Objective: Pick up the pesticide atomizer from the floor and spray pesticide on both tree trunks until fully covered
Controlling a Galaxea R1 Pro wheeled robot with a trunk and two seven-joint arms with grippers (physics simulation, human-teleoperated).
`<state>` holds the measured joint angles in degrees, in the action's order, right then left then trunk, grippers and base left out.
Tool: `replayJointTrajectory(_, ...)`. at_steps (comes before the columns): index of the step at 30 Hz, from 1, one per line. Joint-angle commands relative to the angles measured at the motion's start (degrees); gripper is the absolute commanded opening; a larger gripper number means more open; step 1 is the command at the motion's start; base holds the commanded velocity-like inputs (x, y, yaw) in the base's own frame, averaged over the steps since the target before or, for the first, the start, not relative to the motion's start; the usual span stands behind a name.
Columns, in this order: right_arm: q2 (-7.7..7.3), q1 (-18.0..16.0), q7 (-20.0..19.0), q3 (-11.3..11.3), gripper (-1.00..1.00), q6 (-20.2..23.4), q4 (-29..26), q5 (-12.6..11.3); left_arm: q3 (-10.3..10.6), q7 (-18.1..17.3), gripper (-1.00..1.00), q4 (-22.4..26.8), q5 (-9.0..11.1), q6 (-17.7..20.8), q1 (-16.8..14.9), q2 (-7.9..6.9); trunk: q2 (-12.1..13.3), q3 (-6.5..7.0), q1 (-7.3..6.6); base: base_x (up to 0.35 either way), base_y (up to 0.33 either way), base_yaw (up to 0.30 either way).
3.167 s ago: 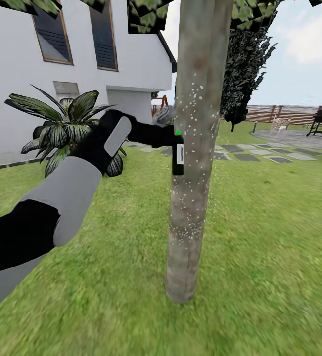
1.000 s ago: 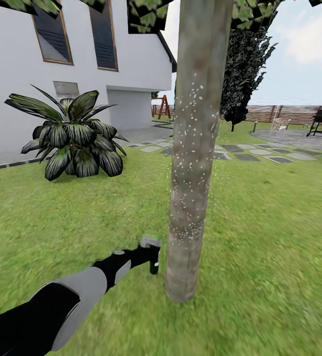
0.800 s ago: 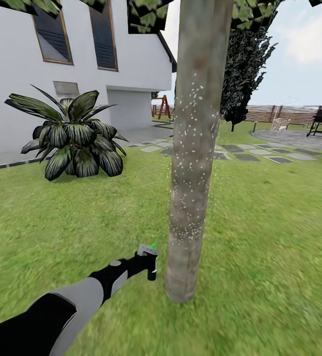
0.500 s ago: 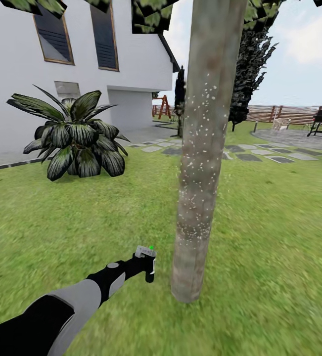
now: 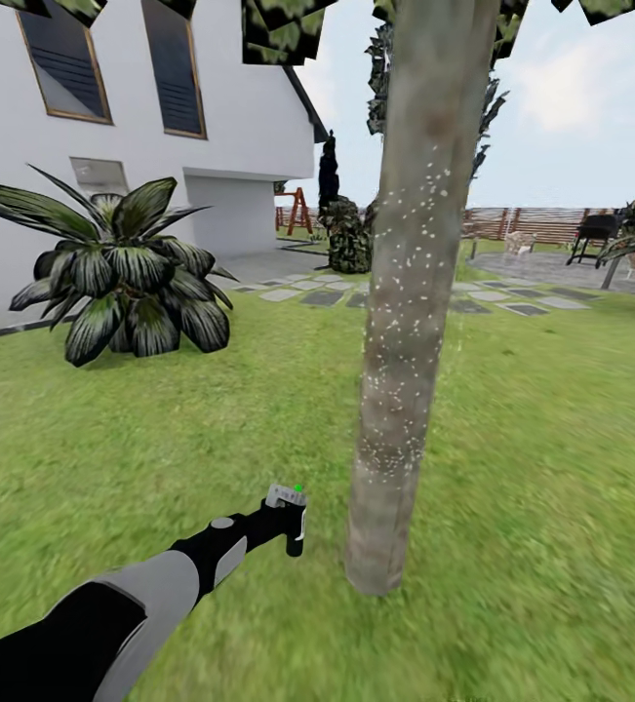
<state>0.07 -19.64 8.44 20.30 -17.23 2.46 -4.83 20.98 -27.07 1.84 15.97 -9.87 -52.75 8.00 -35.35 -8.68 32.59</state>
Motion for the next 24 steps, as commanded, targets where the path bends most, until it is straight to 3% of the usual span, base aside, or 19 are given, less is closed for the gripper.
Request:
replayJointTrajectory(1, 0.02, -0.02, 0.0, 0.0, 1.0, 0.0, 0.0, 0.0, -0.07, 0.0, -1.0, 0.01, 0.03, 0.01, 0.0, 0.0, 0.0, 0.0, 0.0, 0.099, 0.341, -0.297)
replayJointTrajectory(16, 0.01, -0.01, 0.0, 0.0, 1.0, 0.0, 0.0, 0.0, -0.15, 0.0, -1.0, 0.01, 0.03, 0.02, 0.01, 0.0, 0.0, 0.0, 0.0, 0.081, 0.343, -0.296)
replayJointTrajectory(24, 0.01, -0.01, 0.0, 0.0, 1.0, 0.0, 0.0, 0.0, -0.15, 0.0, -1.0, 0.01, 0.03, 0.11, 0.01, 0.0, 0.0, 0.0, 0.0, 0.0, 0.35, -0.073)
